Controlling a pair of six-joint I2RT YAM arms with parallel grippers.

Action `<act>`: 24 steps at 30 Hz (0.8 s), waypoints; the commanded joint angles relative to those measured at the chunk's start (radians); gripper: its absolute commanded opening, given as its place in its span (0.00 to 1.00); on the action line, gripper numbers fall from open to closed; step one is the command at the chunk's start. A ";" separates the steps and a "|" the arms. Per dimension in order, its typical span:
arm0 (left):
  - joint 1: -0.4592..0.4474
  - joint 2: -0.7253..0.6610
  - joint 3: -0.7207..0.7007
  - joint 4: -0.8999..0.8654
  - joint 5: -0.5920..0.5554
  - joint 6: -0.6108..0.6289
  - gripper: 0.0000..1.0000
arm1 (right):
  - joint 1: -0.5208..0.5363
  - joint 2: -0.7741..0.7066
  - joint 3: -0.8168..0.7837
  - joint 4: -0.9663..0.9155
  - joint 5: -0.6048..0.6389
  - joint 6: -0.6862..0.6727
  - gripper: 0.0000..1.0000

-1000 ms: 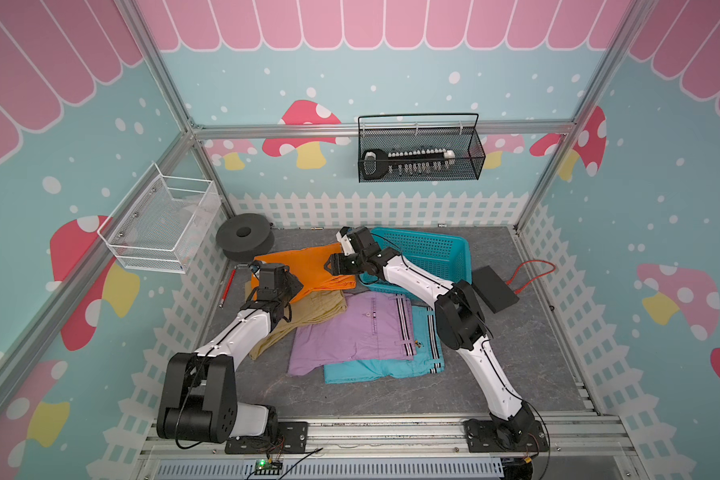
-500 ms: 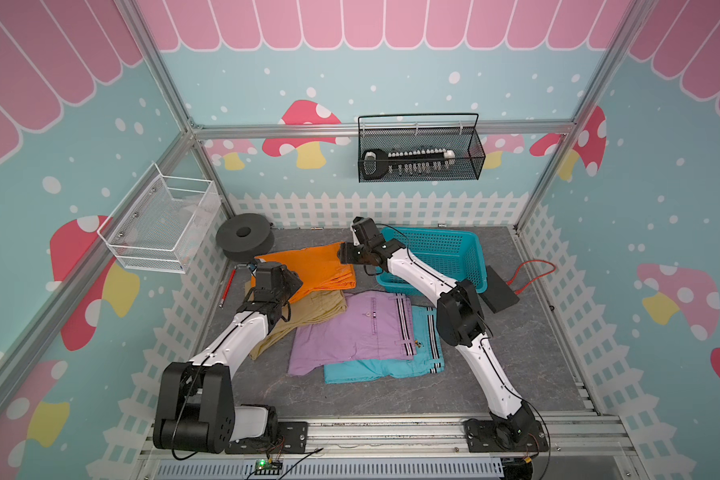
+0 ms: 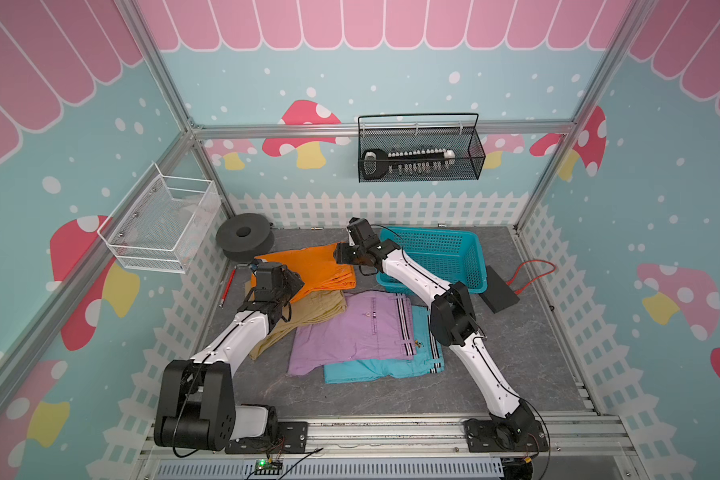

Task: Put the folded long pants in the basket
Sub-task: Pick up the long pant at the center of the board.

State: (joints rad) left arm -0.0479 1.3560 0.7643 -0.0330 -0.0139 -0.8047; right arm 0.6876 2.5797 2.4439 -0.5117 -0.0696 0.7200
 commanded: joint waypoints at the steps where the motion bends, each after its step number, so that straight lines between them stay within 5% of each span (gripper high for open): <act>1: 0.003 -0.010 -0.019 0.009 0.009 0.000 0.53 | 0.013 0.029 0.007 -0.062 0.055 -0.011 0.65; 24: -0.084 -0.038 -0.017 0.013 -0.067 0.089 0.54 | 0.000 -0.003 -0.175 -0.047 0.020 0.224 0.69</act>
State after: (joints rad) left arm -0.1223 1.3334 0.7589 -0.0292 -0.0574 -0.7441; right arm 0.6930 2.5942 2.3058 -0.5442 -0.0216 0.8989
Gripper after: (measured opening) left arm 0.540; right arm 0.694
